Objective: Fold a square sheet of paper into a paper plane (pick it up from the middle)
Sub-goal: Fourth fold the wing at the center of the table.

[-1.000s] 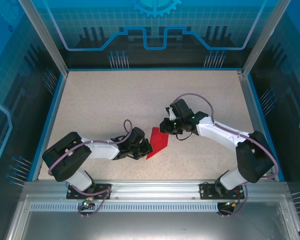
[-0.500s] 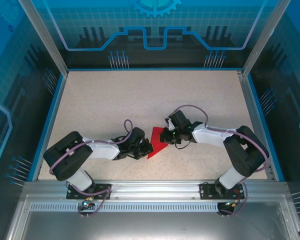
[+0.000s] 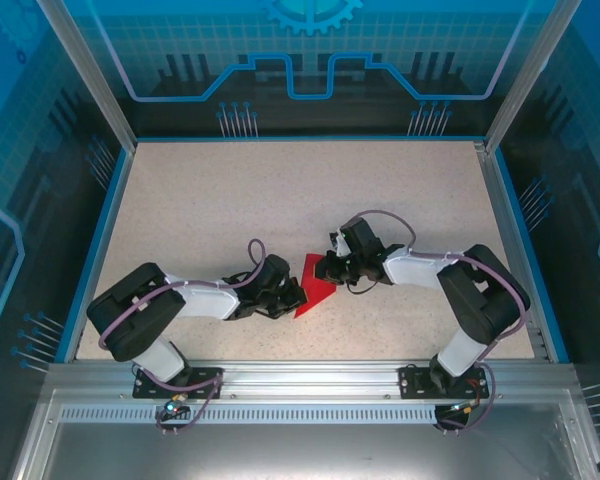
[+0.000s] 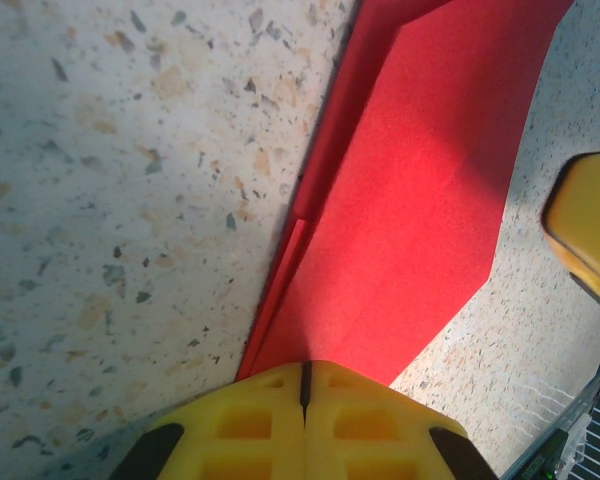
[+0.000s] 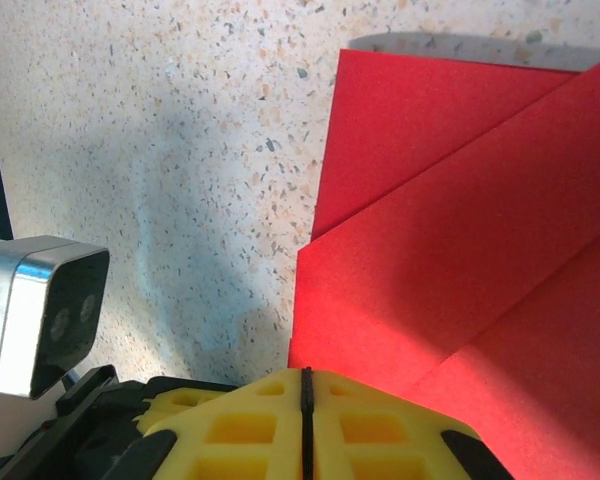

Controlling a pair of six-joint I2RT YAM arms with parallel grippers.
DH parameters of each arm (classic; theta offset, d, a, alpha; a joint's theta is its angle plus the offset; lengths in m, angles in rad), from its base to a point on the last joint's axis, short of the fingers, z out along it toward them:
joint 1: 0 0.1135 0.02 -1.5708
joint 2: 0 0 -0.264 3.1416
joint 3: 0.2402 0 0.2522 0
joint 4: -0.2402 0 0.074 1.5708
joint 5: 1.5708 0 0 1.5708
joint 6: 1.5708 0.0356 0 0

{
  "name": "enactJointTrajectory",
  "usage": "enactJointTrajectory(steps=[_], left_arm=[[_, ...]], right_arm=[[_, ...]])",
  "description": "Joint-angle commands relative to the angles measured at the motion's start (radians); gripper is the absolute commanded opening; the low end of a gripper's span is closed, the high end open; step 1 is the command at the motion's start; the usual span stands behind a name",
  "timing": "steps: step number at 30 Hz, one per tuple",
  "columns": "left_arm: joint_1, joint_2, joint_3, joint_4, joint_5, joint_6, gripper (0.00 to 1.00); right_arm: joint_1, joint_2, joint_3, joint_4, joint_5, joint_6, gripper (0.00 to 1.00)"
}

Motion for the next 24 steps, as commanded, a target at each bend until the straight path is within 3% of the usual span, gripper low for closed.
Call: enactJointTrajectory(steps=[1,8,13,24], left_arm=[[-0.008,0.062,-0.053,-0.201,-0.049,0.012,0.03],[-0.007,0.052,-0.051,-0.210,-0.048,0.014,0.04],[-0.007,0.023,-0.040,-0.228,-0.050,0.023,0.05],[0.000,-0.141,0.088,-0.314,-0.021,0.078,0.17]], right_arm=[[-0.006,0.024,0.004,0.026,-0.011,0.014,0.09],[-0.014,0.111,0.028,0.080,-0.073,0.002,0.09],[-0.025,0.147,0.017,0.054,-0.045,-0.015,0.08],[-0.058,0.179,-0.055,0.094,-0.048,-0.033,0.07]])
